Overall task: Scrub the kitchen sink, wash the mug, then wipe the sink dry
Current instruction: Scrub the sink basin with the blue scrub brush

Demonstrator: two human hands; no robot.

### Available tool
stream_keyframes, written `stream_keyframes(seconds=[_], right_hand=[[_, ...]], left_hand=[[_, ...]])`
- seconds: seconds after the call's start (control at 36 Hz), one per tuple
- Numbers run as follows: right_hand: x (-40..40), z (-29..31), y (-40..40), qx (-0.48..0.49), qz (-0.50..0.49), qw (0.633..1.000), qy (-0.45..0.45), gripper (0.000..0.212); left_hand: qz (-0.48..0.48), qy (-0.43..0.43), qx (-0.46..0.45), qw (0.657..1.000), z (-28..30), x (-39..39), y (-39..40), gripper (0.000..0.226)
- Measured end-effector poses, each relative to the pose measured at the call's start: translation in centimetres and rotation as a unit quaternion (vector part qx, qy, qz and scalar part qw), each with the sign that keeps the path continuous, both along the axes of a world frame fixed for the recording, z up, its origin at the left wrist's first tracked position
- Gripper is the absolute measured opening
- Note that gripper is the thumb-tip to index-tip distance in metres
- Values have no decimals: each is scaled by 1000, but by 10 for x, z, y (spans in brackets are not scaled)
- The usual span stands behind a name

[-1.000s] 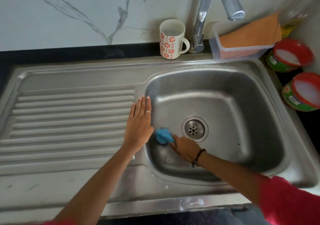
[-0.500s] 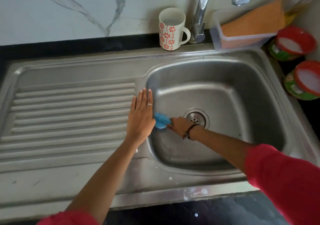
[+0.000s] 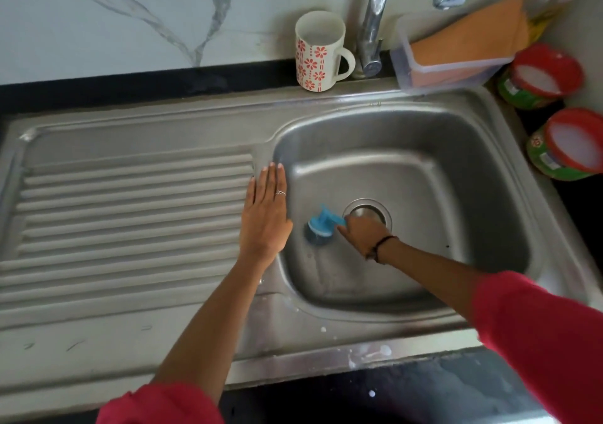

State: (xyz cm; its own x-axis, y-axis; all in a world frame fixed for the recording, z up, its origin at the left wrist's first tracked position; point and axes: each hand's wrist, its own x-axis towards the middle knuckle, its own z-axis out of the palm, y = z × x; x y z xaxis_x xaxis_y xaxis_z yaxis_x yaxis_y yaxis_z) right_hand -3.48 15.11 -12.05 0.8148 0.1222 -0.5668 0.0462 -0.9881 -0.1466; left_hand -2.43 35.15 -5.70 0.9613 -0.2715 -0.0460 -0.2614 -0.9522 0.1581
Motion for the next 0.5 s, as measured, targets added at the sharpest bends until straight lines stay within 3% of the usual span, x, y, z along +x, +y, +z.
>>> stream_keyframes(seconds=[0.11, 0.19, 0.25, 0.39, 0.5], right_hand=[[-57, 19, -25, -50, 143, 983, 104, 45], [-58, 25, -42, -94, 179, 975, 88, 46], [-43, 25, -40, -92, 162, 981, 53, 46], [15, 14, -24, -87, -32, 995, -49, 42], [-4, 13, -31, -98, 31, 994, -33, 46]], left_hand=[[0, 0, -2, 1000, 2, 0, 0, 86], [4, -4, 4, 1000, 0, 1, 1, 88], [4, -4, 5, 1000, -1, 2, 1, 88], [2, -6, -2, 1000, -2, 1, 1, 88], [-1, -5, -1, 1000, -3, 1, 1, 89]])
